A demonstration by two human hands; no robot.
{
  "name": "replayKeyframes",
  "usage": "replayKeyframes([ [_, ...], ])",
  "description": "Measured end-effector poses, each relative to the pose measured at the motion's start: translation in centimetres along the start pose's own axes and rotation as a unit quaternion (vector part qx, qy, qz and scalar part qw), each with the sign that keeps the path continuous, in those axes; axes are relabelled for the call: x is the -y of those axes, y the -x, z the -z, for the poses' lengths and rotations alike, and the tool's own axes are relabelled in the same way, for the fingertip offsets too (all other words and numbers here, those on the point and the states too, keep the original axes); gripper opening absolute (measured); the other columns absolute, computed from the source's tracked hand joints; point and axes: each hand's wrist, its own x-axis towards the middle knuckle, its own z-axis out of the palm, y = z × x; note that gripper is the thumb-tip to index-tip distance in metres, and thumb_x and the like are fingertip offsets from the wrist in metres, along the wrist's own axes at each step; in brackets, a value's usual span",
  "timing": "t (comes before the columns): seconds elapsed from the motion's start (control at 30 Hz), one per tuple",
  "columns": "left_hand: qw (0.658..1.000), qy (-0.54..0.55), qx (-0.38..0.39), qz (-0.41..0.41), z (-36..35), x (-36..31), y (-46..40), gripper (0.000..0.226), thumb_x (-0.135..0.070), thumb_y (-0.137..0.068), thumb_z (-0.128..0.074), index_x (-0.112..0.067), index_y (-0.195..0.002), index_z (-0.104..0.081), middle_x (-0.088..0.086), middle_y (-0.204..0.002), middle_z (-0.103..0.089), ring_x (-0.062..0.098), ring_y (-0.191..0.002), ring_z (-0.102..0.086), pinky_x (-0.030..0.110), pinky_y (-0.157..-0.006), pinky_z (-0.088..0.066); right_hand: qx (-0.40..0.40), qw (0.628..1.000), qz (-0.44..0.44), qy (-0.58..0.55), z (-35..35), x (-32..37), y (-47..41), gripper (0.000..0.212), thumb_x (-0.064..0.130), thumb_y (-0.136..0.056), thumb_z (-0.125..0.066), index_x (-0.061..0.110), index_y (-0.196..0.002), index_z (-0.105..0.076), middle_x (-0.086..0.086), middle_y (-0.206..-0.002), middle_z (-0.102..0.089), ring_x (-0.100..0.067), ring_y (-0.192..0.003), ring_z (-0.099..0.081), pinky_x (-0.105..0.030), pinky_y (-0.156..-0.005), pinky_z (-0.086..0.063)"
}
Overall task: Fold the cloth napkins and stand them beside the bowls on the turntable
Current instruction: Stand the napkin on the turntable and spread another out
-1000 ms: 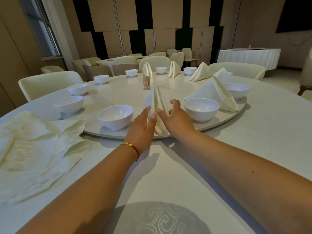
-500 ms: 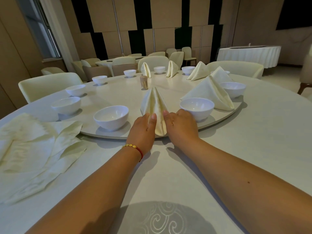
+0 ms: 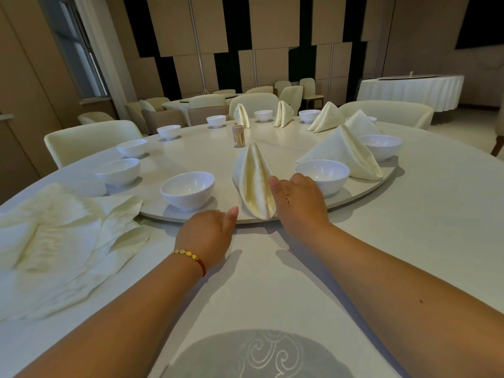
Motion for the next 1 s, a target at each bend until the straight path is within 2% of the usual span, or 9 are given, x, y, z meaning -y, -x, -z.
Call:
replayKeyframes([
  [0.13, 0.999, -0.026, -0.027, -0.035, -0.3, -0.5, 0.7, 0.057, -0.045, -0.101, -0.014, -0.016, -0.09, -0.061, 0.003, -0.091, -0.062, 0.021, -0.09, -0.058, 0.033, -0.083, -0.047, -0.008, 1.0, 0.01, -0.01, 0.7, 0.6, 0.2, 0.095, 0.065, -0.076, 0.012, 0.013, -0.091, -0.066, -0.006, -0.085, -0.051, -0.024, -0.087, -0.047, -0.041, -0.085, -0.041],
  [0.37, 0.997, -0.063, -0.011, -0.034, -0.5, -2.8, 0.9, 0.056, -0.044, -0.102, -0.012, -0.016, -0.11, -0.059, 0.008, -0.121, -0.062, 0.025, -0.107, -0.058, 0.034, -0.088, -0.045, -0.015, 0.999, 0.035, -0.037, 1.0, 1.7, 1.2, 0.089, 0.067, -0.088, 0.008, 0.015, -0.091, -0.064, -0.001, -0.085, -0.05, -0.021, -0.088, -0.049, -0.039, -0.083, -0.042],
  [0.5, 0.998, 0.001, -0.031, -0.054, -0.9, -4.4, 1.1, 0.041, -0.037, -0.102, -0.016, -0.023, -0.102, -0.055, 0.002, -0.099, -0.065, 0.022, -0.088, -0.059, 0.031, -0.066, -0.042, 0.001, 0.996, 0.066, -0.054, 0.7, 2.0, 1.9, 0.076, 0.063, -0.084, 0.004, 0.018, -0.079, -0.057, 0.0, -0.082, -0.053, -0.019, -0.086, -0.047, -0.034, -0.079, -0.037],
  [0.63, 0.977, 0.205, 0.033, -0.049, -0.4, -4.7, 1.8, 0.043, -0.044, -0.103, -0.019, -0.034, -0.087, -0.059, -0.014, -0.079, -0.061, 0.009, -0.077, -0.057, 0.028, -0.071, -0.045, 0.013, 0.993, 0.087, -0.078, 0.5, 2.0, 2.3, 0.085, 0.062, -0.083, 0.001, 0.011, -0.09, -0.067, -0.004, -0.087, -0.061, -0.02, -0.09, -0.053, -0.038, -0.085, -0.042],
  [0.7, 0.974, 0.222, -0.021, -0.033, 0.1, -4.2, 2.0, 0.055, -0.05, -0.101, -0.017, -0.026, -0.091, -0.066, -0.008, -0.086, -0.066, 0.01, -0.081, -0.059, 0.028, -0.075, -0.047, 0.019, 0.991, 0.101, -0.089, 0.5, 2.1, 2.5, 0.081, 0.06, -0.085, -0.001, 0.011, -0.087, -0.065, -0.004, -0.085, -0.061, -0.021, -0.087, -0.052, -0.038, -0.082, -0.042],
  [0.8, 0.973, 0.171, -0.149, 0.038, 1.5, -2.3, 2.1, 0.053, -0.038, -0.103, -0.027, -0.008, -0.092, -0.068, 0.009, -0.089, -0.067, 0.023, -0.082, -0.058, 0.031, -0.072, -0.044, 0.035, 0.987, 0.112, -0.112, 0.2, 2.1, 2.7, 0.067, 0.059, -0.086, -0.005, 0.019, -0.082, -0.059, 0.0, -0.082, -0.057, -0.019, -0.082, -0.05, -0.035, -0.074, -0.039],
  [0.87, 0.964, 0.19, -0.171, 0.071, 2.0, -0.5, 2.1, 0.051, -0.033, -0.103, -0.03, -0.001, -0.09, -0.067, 0.014, -0.089, -0.066, 0.029, -0.083, -0.057, 0.035, -0.074, -0.043, 0.069, 0.982, 0.117, -0.131, 0.0, 2.2, 3.0, 0.058, 0.059, -0.087, -0.009, 0.022, -0.081, -0.054, 0.001, -0.085, -0.06, -0.019, -0.083, -0.052, -0.036, -0.074, -0.041],
  [0.93, 0.973, 0.163, -0.139, 0.091, 1.8, 0.7, 2.0, 0.048, -0.029, -0.103, -0.027, 0.0, -0.092, -0.063, 0.014, -0.094, -0.063, 0.029, -0.088, -0.056, 0.036, -0.078, -0.042, 0.122, 0.973, 0.123, -0.152, -0.3, 2.4, 3.2, 0.057, 0.054, -0.094, -0.019, 0.016, -0.089, -0.061, -0.001, -0.093, -0.065, -0.02, -0.088, -0.056, -0.038, -0.079, -0.046],
  [1.0, 0.991, 0.066, -0.041, 0.109, 1.2, 1.5, 1.8, 0.037, -0.025, -0.102, -0.025, -0.008, -0.115, -0.055, 0.015, -0.12, -0.055, 0.034, -0.117, -0.048, 0.046, -0.097, -0.038, 0.175, 0.962, 0.135, -0.161, -0.6, 2.6, 3.6, 0.051, 0.045, -0.101, -0.028, 0.01, -0.105, -0.064, -0.005, -0.108, -0.065, -0.022, -0.1, -0.057, -0.041, -0.088, -0.046],
])
